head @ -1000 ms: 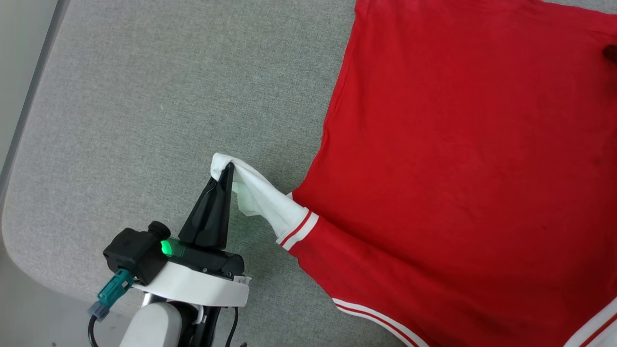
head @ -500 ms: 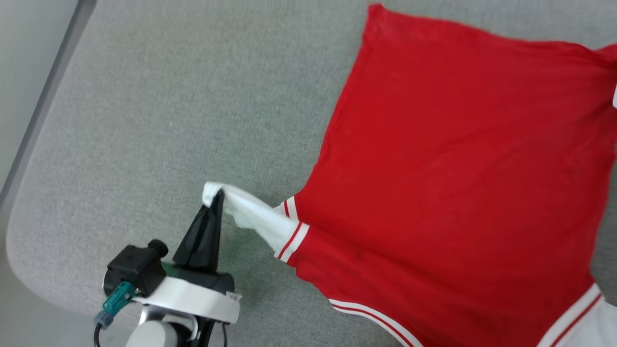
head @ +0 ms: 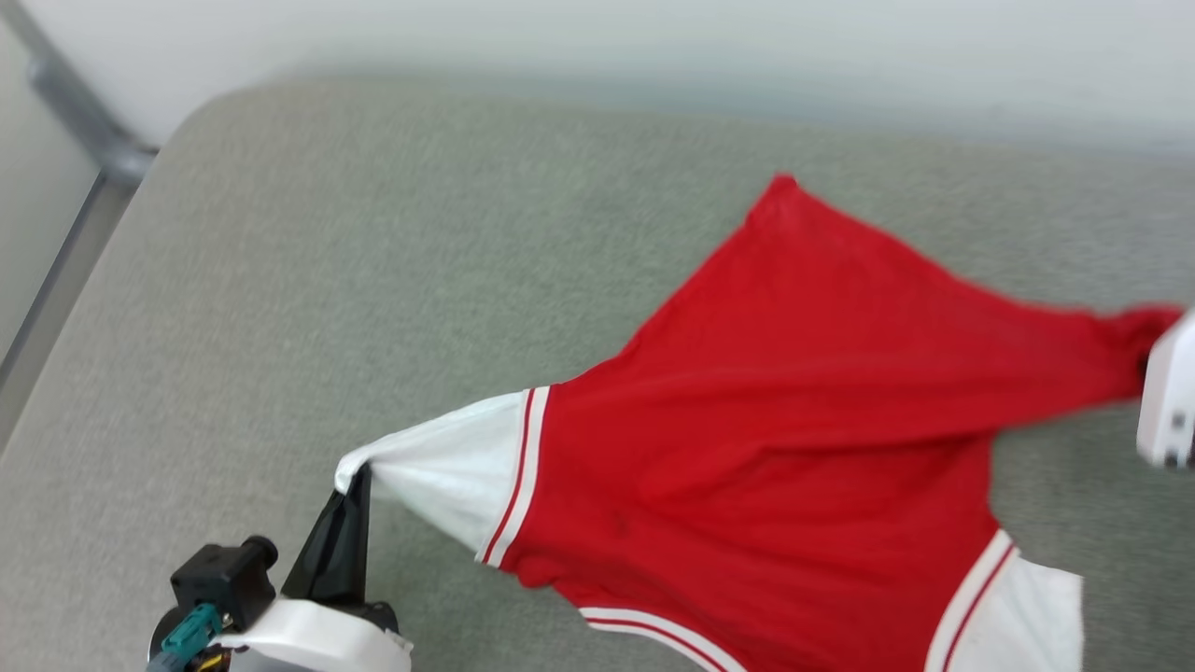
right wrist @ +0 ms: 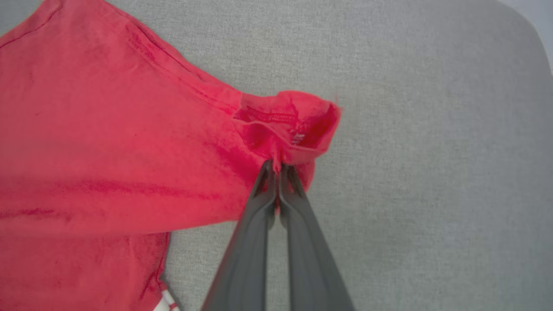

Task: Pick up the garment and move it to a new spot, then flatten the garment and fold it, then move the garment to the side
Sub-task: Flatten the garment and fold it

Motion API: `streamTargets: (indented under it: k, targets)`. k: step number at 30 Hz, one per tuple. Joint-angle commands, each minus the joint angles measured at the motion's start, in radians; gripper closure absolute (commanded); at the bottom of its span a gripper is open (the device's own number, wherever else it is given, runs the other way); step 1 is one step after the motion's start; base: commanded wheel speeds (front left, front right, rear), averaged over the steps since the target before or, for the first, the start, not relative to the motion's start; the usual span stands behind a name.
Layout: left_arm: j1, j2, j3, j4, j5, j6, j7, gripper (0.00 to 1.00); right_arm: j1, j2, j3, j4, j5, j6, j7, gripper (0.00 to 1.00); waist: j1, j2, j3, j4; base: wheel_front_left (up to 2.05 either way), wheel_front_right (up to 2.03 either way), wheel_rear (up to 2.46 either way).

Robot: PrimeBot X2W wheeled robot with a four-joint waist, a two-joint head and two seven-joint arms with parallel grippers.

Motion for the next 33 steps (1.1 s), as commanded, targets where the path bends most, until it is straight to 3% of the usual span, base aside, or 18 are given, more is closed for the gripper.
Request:
streamTargets:
  k: [1, 8, 13, 21, 22, 23, 24, 28, 33]
  targets:
    - [0.02, 0.003, 0.005, -0.008, 0.004, 0.01, 0.012, 1.0, 0.078, 0.012, -0.015, -0.044, 0.016, -0.001, 0.003, 1.0, 0.0002, 0.0, -0.063, -0.056, 0.0, 0.0, 0.0]
    - [0.083, 0.024, 0.019, -0.014, -0.007, 0.039, 0.053, 1.0, 0.417, 0.1, -0.108, -0.242, 0.061, -0.001, 0.013, 1.0, 0.0002, 0.0, -0.137, -0.105, 0.0, 0.0, 0.0]
    - [0.118, 0.027, 0.032, -0.006, -0.019, 0.053, 0.063, 1.0, 0.613, 0.2, -0.183, -0.337, 0.074, -0.001, 0.008, 1.0, 0.0002, 0.0, -0.167, -0.123, 0.0, 0.0, 0.0]
    - [0.14, 0.029, 0.024, 0.009, -0.029, 0.06, 0.082, 1.0, 0.799, 0.275, -0.211, -0.379, 0.091, -0.001, 0.005, 1.0, 0.0002, 0.0, -0.188, -0.136, 0.0, 0.0, 0.0]
    - [0.141, 0.029, 0.022, 0.012, -0.03, 0.058, 0.083, 1.0, 0.806, 0.278, -0.208, -0.378, 0.098, -0.001, -0.005, 0.73, 0.0002, 0.0, -0.189, -0.137, 0.0, 0.0, 0.0]
    - [0.142, 0.028, 0.021, 0.014, -0.03, 0.058, 0.085, 1.0, 0.809, 0.28, -0.204, -0.377, 0.104, -0.001, -0.02, 0.05, 0.0002, 0.0, -0.19, -0.137, 0.0, 0.0, 0.0]
    - [0.142, 0.028, 0.019, 0.016, -0.032, 0.058, 0.087, 1.0, 0.81, 0.281, -0.202, -0.376, 0.109, -0.001, -0.039, 0.0, 0.0002, 0.0, -0.19, -0.138, 0.0, 0.0, 0.0]
    - [0.133, 0.027, 0.009, 0.018, -0.036, 0.052, 0.09, 1.0, 0.775, 0.282, -0.213, -0.369, 0.124, -0.001, -0.161, 0.0, 0.0002, 0.0, -0.187, -0.136, 0.0, 0.0, 0.0]
    - [0.11, 0.031, 0.002, 0.017, -0.036, 0.047, 0.085, 1.0, 0.699, 0.283, -0.235, -0.34, 0.125, -0.001, -0.393, 0.0, 0.0002, 0.0, -0.171, -0.129, 0.0, 0.0, 0.0]
